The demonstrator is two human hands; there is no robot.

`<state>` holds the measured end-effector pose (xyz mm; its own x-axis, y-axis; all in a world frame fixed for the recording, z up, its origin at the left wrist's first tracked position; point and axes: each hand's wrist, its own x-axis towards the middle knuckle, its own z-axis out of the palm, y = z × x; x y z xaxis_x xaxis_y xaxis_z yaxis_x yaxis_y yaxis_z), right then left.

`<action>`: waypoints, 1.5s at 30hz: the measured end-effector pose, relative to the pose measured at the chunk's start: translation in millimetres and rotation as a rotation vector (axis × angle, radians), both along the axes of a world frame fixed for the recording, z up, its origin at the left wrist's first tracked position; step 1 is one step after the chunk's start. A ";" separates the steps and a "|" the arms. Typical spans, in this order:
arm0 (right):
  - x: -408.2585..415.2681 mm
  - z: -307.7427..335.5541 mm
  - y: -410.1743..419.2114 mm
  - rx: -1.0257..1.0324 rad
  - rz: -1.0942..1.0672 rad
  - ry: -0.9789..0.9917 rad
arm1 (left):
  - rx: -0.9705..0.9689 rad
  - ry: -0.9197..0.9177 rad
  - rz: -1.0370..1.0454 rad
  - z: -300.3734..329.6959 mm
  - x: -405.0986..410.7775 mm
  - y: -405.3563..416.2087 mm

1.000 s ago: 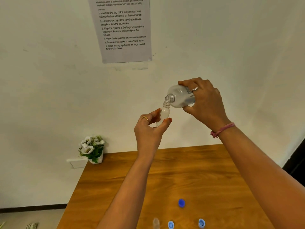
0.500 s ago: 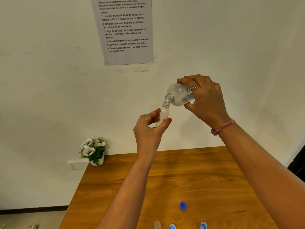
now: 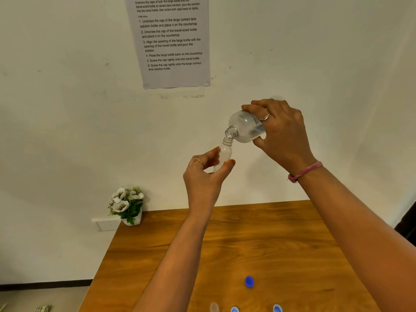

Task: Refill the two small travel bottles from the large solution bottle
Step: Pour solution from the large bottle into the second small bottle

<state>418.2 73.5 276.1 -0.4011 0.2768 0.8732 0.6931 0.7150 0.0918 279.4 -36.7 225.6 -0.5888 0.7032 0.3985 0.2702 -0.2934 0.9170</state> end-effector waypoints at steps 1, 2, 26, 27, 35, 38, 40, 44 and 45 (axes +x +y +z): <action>0.0 0.4 0.1 0.003 -0.001 0.000 | 0.001 -0.002 0.001 0.1 -0.1 0.0; -0.1 0.6 0.3 0.006 -0.001 0.001 | 0.002 -0.003 0.002 0.0 -0.2 0.0; 1.3 4.5 2.9 0.027 -0.001 -0.018 | 0.002 -0.035 -0.006 0.5 4.3 0.4; 1.4 4.7 2.6 0.030 -0.004 -0.017 | 0.004 -0.035 -0.007 0.7 4.6 0.3; 2.1 5.6 1.3 0.038 -0.010 -0.015 | 0.008 -0.040 -0.009 1.5 5.8 0.4; 2.2 6.5 1.2 0.033 -0.013 -0.013 | 0.008 -0.043 -0.011 1.9 6.3 0.6; 2.6 7.6 1.5 0.035 -0.015 -0.012 | 0.008 -0.043 -0.010 2.2 6.8 0.7; 4.0 7.3 1.4 0.033 -0.014 -0.018 | 0.009 -0.050 -0.010 2.6 8.3 0.3; 4.6 7.4 1.3 0.034 -0.014 -0.017 | 0.008 -0.050 -0.010 2.8 8.6 0.1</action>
